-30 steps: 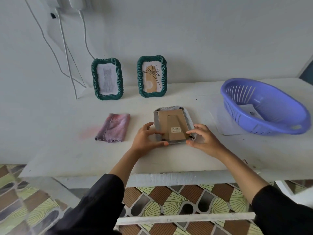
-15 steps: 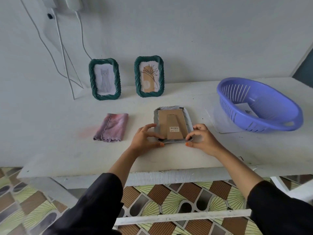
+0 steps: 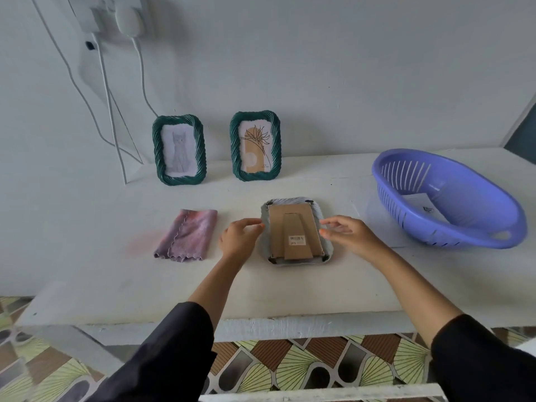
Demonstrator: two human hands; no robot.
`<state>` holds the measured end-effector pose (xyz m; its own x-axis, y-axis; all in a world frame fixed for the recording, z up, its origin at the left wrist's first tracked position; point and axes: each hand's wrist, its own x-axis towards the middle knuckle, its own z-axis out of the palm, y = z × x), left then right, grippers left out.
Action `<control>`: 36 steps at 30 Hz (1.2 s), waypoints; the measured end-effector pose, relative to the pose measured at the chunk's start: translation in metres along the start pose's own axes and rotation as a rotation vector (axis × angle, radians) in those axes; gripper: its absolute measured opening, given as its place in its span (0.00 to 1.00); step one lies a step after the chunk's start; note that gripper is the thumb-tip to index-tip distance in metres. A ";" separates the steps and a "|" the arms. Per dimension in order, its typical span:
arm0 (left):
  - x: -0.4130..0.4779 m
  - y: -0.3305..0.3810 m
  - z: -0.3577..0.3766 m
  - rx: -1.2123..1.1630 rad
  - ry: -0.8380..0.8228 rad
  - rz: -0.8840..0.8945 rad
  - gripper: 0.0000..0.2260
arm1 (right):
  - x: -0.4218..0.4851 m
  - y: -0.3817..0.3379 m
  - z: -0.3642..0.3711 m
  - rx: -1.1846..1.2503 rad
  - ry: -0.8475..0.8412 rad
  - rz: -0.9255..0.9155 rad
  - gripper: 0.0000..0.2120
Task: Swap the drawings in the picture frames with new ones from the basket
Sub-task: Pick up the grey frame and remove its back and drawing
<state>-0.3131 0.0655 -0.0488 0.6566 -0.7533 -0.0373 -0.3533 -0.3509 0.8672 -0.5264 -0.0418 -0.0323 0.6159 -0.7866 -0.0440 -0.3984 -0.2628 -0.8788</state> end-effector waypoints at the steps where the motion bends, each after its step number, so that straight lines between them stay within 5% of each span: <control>1: 0.002 0.003 0.004 0.078 0.019 -0.045 0.10 | 0.008 0.000 0.001 -0.017 0.052 -0.003 0.11; 10: 0.012 0.018 0.022 0.289 0.060 -0.158 0.10 | 0.039 0.024 0.026 -0.449 0.214 -0.036 0.17; 19: 0.012 0.022 0.025 0.256 0.083 -0.211 0.11 | 0.039 0.028 0.026 -0.483 0.230 -0.083 0.17; 36: 0.004 0.052 0.024 -0.205 0.056 -0.097 0.11 | 0.036 0.027 0.025 -0.442 0.222 -0.064 0.17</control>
<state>-0.3449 0.0304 -0.0158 0.7192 -0.6872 -0.1028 -0.1478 -0.2959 0.9437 -0.4980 -0.0638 -0.0698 0.5080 -0.8485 0.1485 -0.6440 -0.4886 -0.5886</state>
